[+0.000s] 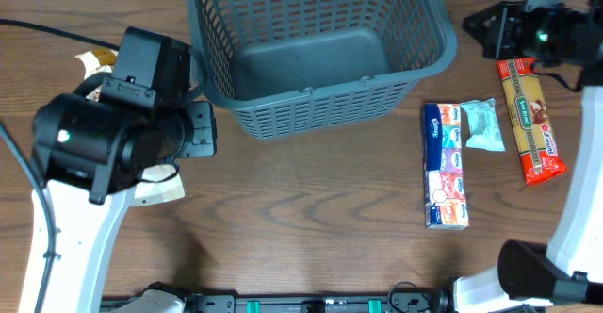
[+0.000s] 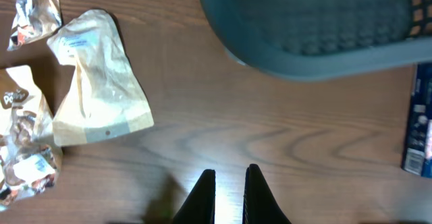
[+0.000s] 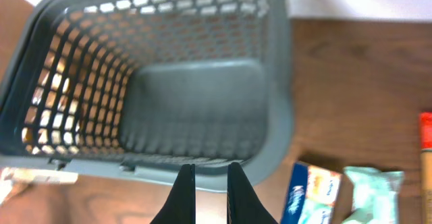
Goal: Pack container
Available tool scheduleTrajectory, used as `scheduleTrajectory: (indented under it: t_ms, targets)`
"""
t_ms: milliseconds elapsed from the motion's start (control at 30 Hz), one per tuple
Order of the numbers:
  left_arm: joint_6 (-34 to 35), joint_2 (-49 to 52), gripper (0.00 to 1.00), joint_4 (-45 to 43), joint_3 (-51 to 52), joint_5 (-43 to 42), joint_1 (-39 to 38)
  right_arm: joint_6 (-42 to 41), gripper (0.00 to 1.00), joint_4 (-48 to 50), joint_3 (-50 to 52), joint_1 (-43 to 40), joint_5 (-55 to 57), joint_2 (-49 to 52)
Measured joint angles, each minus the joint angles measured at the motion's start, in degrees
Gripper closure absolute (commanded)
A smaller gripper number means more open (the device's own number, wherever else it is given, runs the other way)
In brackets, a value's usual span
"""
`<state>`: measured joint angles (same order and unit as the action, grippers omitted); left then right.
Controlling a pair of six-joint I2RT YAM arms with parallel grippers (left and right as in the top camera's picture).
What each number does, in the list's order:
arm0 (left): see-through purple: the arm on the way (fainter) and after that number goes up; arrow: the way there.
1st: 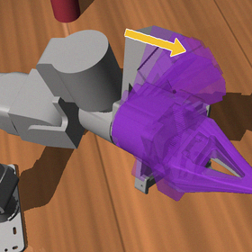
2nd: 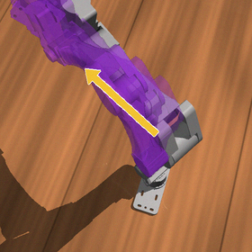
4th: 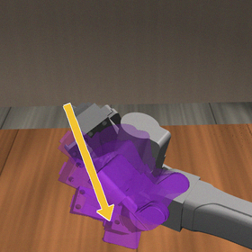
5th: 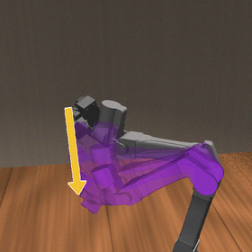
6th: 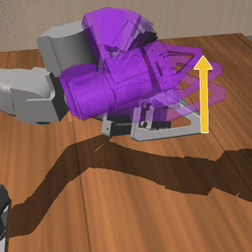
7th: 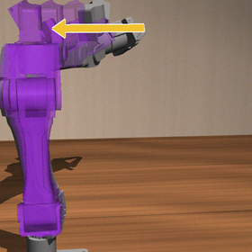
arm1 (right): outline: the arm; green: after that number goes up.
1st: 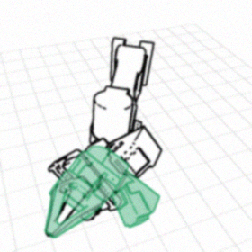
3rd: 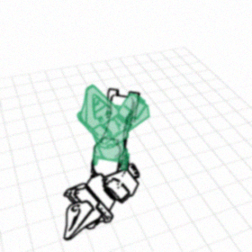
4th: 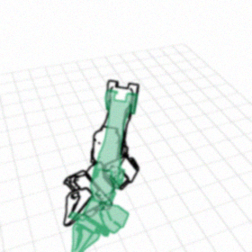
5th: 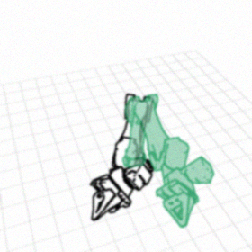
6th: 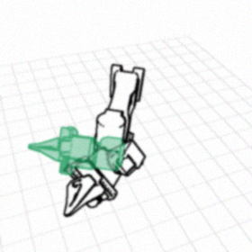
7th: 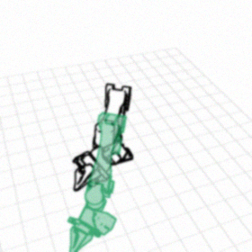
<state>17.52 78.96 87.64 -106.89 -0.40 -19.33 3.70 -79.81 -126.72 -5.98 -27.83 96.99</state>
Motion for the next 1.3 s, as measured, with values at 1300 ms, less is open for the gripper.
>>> scheduleTrajectory:
  t_ms: [1300]
  targets:
    - [0.3, 12.0, 0.94, -1.0, -0.9, 0.0, -10.9, 9.2, 0.99, -6.8, -0.1, 9.0, 5.0, 8.8]
